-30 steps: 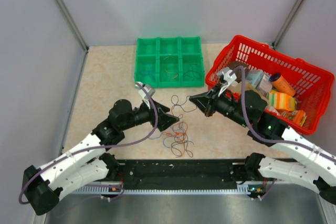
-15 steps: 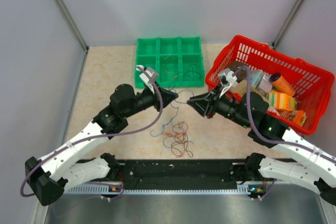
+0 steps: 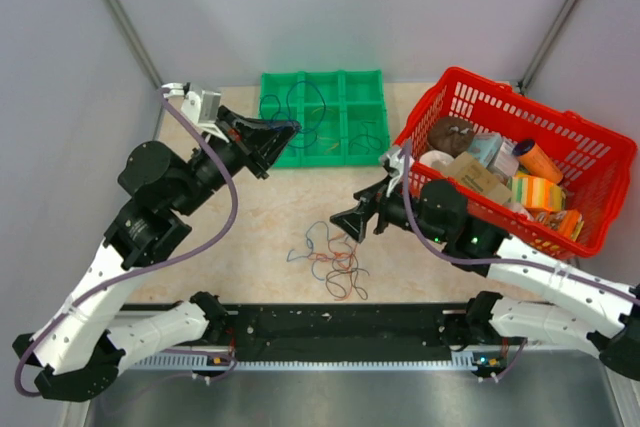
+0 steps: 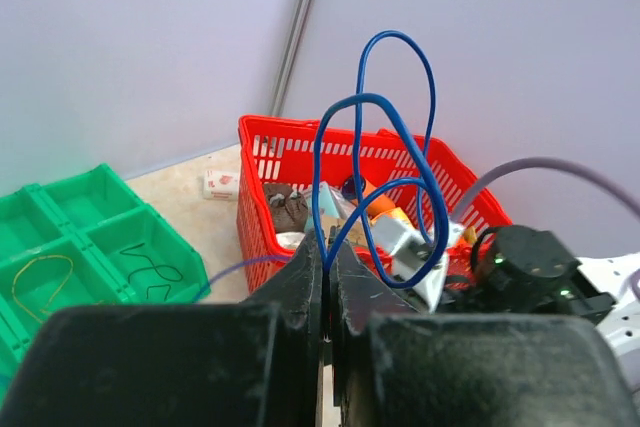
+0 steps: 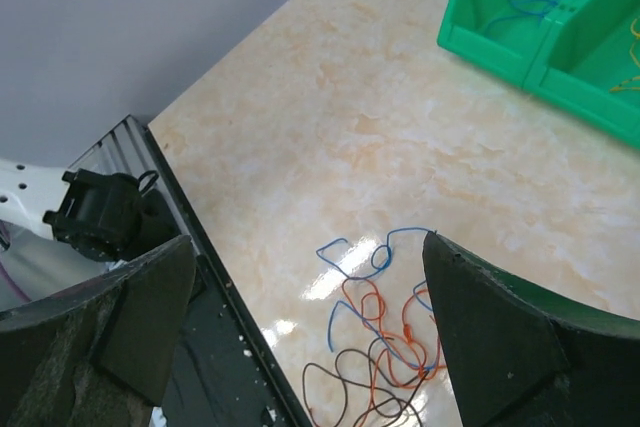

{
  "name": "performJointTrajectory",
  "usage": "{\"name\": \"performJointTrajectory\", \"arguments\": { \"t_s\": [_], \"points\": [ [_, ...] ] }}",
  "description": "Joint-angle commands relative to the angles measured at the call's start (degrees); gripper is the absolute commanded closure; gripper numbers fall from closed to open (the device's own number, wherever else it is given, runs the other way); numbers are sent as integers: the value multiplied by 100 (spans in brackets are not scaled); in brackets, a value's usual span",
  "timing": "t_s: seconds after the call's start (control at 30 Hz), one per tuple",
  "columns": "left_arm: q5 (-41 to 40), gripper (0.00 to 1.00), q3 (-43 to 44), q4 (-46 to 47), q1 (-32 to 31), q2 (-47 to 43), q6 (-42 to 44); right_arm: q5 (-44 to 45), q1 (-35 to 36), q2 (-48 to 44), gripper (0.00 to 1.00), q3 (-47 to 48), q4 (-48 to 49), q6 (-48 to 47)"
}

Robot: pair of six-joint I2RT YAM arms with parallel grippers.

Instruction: Untangle the cables

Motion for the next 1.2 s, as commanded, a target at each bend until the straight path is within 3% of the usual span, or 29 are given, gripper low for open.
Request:
{"name": "performJointTrajectory", "arguments": {
  "t_s": [0.0, 0.23, 0.4, 0.5, 0.67, 0.83, 1.0, 1.17],
  "points": [
    [-169, 100, 298, -257, 25, -33, -312, -74, -30, 450, 6, 341, 751, -89],
    [-767, 100, 264, -1021, 60, -7, -1330, -856, -30, 345, 6, 921, 295, -1203],
    [-409, 100, 219, -1662, 139, 134, -1728, -786, -30, 336, 6, 1843, -758, -2583],
    [-232, 100, 193, -2172, 191, 213, -1570, -1302, -144, 529, 8, 2458, -1182, -2953],
    [269, 100, -105, -2534, 367, 108, -1587, -2244, -153, 924, 8, 2864, -1192, -3665],
    [498, 100, -264, -2542, 473, -42, -1798, -2930, -109, 1592, 10, 3234, -1130, -3806],
    [806, 100, 113, -3147, 596, 423, -2096, -2790, 172, 2014, 13, 3314, -1156, -3859],
    [1114, 100, -114, -2781, 736, 381, -2588, -913, 821, 1936, 23, 2349, -227, -3832]
  ]
}}
